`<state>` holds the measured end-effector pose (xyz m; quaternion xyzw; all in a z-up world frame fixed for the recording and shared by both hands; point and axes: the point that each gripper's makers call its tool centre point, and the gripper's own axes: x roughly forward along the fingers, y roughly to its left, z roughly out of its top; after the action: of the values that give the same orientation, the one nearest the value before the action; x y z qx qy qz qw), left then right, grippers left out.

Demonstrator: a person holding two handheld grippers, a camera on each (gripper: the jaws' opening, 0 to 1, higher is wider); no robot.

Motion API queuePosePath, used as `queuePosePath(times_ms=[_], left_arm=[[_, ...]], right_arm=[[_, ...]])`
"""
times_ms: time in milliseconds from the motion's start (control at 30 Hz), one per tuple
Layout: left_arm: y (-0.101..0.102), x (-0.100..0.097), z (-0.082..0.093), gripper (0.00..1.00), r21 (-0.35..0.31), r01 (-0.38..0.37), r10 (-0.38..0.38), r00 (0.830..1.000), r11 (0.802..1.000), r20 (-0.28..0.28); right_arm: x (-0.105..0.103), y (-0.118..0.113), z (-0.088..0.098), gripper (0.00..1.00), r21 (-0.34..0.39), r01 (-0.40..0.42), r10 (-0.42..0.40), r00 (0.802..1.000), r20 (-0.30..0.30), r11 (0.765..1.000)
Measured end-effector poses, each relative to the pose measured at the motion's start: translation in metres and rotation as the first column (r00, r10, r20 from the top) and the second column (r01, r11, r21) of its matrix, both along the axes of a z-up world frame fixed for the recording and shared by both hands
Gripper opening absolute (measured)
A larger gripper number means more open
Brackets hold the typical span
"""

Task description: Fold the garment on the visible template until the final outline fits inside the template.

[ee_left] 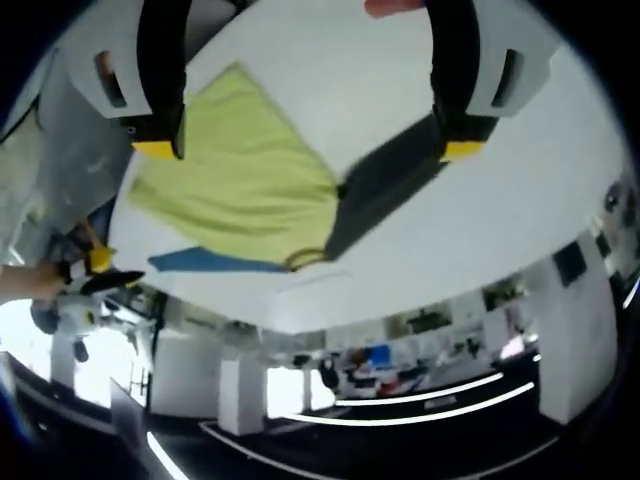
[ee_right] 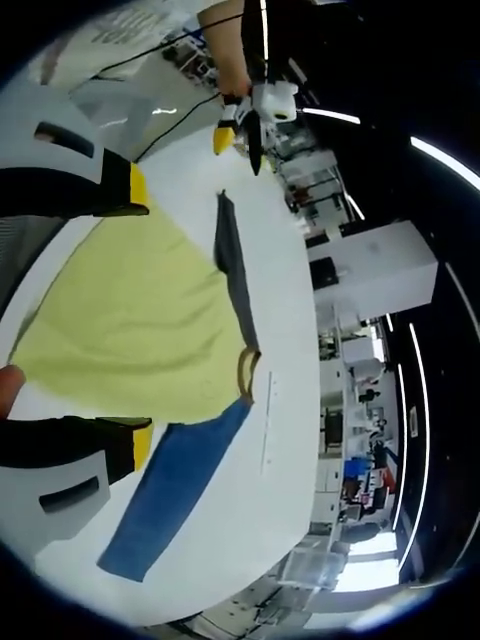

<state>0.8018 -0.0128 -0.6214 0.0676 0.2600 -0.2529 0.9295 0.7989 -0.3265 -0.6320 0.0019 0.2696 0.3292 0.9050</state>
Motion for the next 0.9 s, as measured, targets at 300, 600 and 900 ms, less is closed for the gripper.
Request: queuePosePath(times_ms=[300,600,900], left_arm=[[-0.01,-0.009,0.0,0.99,-0.013,0.009,-0.009,1.0,1.0,-0.01],[-0.012,-0.01,-0.004,0.97,-0.019,0.007,-0.008,0.999,1.0,-0.035],[-0.024,-0.023,-0.036,0.94,-0.038,0.02,-0.024,0.993,0.999,-0.113]], right_arm=[[-0.003,-0.001,-0.003,0.82,-0.002,-0.008,0.008,1.0,-0.006,1.0],[-0.003,-0.003,-0.003,0.81,-0.005,-0.01,0.01,1.0,-0.004,1.0],[-0.011,-0.006,-0.011,0.82,-0.005,-0.005,0.005,1.0,-0.023,1.0]])
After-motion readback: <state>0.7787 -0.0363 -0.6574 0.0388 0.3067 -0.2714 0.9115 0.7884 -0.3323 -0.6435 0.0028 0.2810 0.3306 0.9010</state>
